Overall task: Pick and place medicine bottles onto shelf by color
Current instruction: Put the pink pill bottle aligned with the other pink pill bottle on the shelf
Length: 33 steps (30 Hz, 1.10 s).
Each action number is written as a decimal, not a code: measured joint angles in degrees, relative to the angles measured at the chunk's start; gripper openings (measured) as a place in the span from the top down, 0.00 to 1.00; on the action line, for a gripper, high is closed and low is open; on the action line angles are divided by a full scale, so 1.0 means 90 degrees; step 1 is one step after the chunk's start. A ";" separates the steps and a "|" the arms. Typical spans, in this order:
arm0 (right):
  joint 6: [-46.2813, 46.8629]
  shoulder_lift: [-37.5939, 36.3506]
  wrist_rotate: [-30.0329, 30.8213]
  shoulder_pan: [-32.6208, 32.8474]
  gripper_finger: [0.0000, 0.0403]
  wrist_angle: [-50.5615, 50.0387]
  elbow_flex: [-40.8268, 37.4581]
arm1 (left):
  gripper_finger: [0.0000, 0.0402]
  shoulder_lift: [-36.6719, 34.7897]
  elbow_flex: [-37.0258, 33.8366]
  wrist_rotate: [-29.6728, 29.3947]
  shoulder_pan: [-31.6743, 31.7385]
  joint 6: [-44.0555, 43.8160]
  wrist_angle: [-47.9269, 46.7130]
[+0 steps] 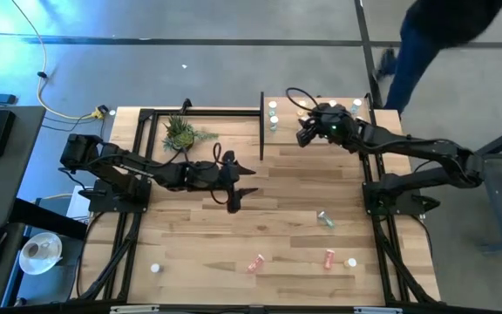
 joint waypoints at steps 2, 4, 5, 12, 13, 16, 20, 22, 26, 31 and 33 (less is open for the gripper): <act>-0.0030 -0.0175 0.0000 0.0000 0.55 0.0004 0.0003 | 0.38 0.0000 0.0140 0.0000 -0.0085 -0.0174 -0.0421; -0.0126 -0.0346 -0.0034 0.0035 0.55 0.0003 0.0007 | 0.38 0.0000 0.0350 -0.0007 -0.0200 -0.0340 -0.0898; -0.0157 -0.0425 -0.0045 0.0074 0.55 -0.0001 0.0007 | 0.38 0.0000 0.0473 -0.0015 -0.0270 -0.0411 -0.1111; -0.0310 -0.0901 -0.0492 0.0749 0.55 -0.0020 0.0010 | 0.38 0.0000 0.1009 -0.0311 -0.0966 -0.1158 -0.2211; -0.0300 -0.0959 -0.0502 0.0899 0.55 -0.0051 0.0010 | 0.38 0.0000 0.1040 -0.0363 -0.1078 -0.1345 -0.2245; -0.0162 -0.1051 -0.0520 0.1341 0.55 -0.0190 0.0012 | 0.38 0.0000 0.1089 -0.0362 -0.1443 -0.1937 -0.2315; 0.0185 -0.1043 -0.0472 0.1860 0.55 -0.0464 0.0013 | 0.38 0.0000 0.1089 -0.0618 -0.1945 -0.2728 -0.2462; 0.0401 -0.1011 -0.0340 0.2094 0.55 -0.0575 0.0015 | 0.38 0.0000 0.1089 -0.0820 -0.2172 -0.2928 -0.2453; 0.0711 -0.1009 -0.0055 0.2532 0.55 -0.0708 0.0015 | 0.38 0.0000 0.1094 -0.0896 -0.2518 -0.3028 -0.2321; 0.0986 -0.1009 0.0017 0.3005 0.55 -0.0710 0.0015 | 0.38 0.0006 0.1615 -0.1018 -0.2896 -0.3021 -0.2631; 0.1102 -0.1009 0.0017 0.3159 0.55 -0.0708 0.0015 | 0.39 0.0103 0.1901 -0.1248 -0.3028 -0.3009 -0.2850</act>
